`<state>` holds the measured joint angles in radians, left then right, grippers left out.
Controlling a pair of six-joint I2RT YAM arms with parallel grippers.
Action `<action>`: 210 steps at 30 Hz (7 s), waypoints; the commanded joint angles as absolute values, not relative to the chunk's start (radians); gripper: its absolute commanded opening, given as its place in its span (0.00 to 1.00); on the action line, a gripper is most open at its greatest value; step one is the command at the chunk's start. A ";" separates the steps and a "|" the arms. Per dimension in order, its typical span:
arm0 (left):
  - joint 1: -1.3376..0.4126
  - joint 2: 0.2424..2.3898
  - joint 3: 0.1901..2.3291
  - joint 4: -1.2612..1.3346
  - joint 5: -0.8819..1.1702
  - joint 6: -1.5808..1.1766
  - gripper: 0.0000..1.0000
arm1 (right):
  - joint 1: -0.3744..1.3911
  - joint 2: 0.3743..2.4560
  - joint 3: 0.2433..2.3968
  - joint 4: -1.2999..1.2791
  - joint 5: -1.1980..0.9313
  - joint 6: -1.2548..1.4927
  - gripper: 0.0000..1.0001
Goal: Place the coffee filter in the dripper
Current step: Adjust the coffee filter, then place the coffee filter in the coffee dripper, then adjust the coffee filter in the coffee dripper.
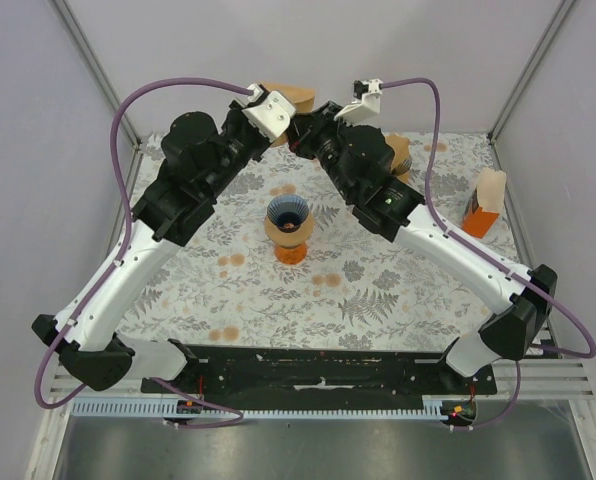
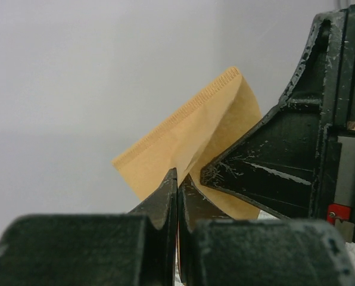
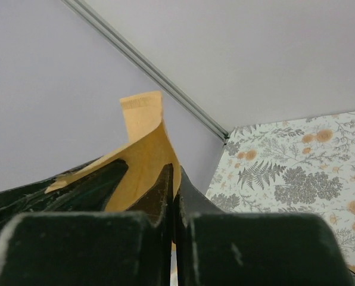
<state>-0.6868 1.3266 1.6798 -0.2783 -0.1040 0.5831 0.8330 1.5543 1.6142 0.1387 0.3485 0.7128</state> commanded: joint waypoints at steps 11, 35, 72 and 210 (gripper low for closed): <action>-0.690 1.295 1.717 -0.144 -0.180 0.710 0.02 | 0.816 1.505 1.568 0.015 0.488 0.664 0.00; -0.640 1.414 1.721 -0.698 0.048 0.209 0.46 | 0.736 1.626 1.817 -0.645 0.049 0.454 0.00; -0.446 1.503 1.523 -0.689 0.162 0.160 0.02 | 0.632 1.836 1.905 -0.807 -0.218 0.359 0.00; -0.305 1.427 1.197 -0.549 0.403 -0.233 0.06 | 0.804 2.099 2.206 -0.885 -0.055 0.265 0.09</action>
<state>-0.2951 1.4483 1.2156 -0.4992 0.3988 -0.2668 0.8181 2.2086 2.1941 -0.9947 -0.0395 0.2440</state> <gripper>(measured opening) 0.111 0.053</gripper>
